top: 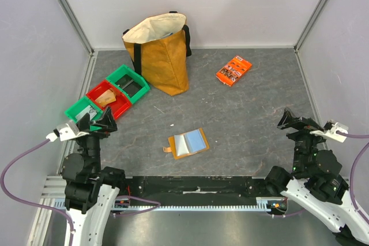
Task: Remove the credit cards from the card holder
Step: Reset both arms
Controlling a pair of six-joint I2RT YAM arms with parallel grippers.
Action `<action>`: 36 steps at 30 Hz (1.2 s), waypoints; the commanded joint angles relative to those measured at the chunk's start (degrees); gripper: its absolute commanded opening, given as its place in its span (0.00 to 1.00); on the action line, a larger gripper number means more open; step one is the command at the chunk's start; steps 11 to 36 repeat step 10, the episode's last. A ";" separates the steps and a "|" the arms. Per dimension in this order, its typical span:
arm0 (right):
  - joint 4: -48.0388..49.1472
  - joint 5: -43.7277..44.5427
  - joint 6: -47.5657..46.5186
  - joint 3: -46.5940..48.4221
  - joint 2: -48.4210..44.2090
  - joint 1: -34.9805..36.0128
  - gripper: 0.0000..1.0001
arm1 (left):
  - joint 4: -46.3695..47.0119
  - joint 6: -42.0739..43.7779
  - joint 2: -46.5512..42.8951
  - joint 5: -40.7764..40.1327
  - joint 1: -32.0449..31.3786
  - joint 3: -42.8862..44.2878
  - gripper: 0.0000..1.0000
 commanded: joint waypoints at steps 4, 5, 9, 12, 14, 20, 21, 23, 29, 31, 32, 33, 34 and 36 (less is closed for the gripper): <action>-0.18 1.39 -0.24 -0.29 0.42 0.04 0.98 | 0.64 2.58 -5.77 -2.34 -0.24 -0.08 0.96; -0.09 1.31 -0.24 -0.20 0.77 0.04 0.98 | 0.81 2.49 -5.77 -2.60 -0.16 -0.17 0.96; -0.27 0.60 0.02 0.06 2.26 0.04 0.98 | 1.08 2.49 -5.59 -2.78 -0.24 -0.43 0.96; -0.27 0.43 0.11 0.15 2.35 0.12 0.98 | 1.08 2.40 -5.59 -3.04 -0.16 -0.52 0.96; -0.27 0.43 0.11 0.15 2.35 0.12 0.98 | 1.08 2.40 -5.59 -3.04 -0.16 -0.52 0.96; -0.27 0.43 0.11 0.15 2.35 0.12 0.98 | 1.08 2.40 -5.59 -3.04 -0.16 -0.52 0.96; -0.27 0.43 0.11 0.15 2.35 0.12 0.98 | 1.08 2.40 -5.59 -3.04 -0.16 -0.52 0.96; -0.27 0.43 0.11 0.15 2.35 0.12 0.98 | 1.08 2.40 -5.59 -3.04 -0.16 -0.52 0.96; -0.27 0.43 0.11 0.15 2.35 0.12 0.98 | 1.08 2.40 -5.59 -3.04 -0.16 -0.52 0.96; -0.27 0.43 0.11 0.15 2.35 0.12 0.98 | 1.08 2.40 -5.59 -3.04 -0.16 -0.52 0.96; -0.27 0.43 0.11 0.15 2.35 0.12 0.98 | 1.08 2.40 -5.59 -3.04 -0.16 -0.52 0.96; -0.27 0.43 0.11 0.15 2.35 0.12 0.98 | 1.08 2.40 -5.59 -3.04 -0.16 -0.52 0.96; -0.27 0.43 0.11 0.15 2.35 0.12 0.98 | 1.08 2.40 -5.59 -3.04 -0.16 -0.52 0.96; -0.27 0.43 0.11 0.15 2.35 0.12 0.98 | 1.08 2.40 -5.59 -3.04 -0.16 -0.52 0.96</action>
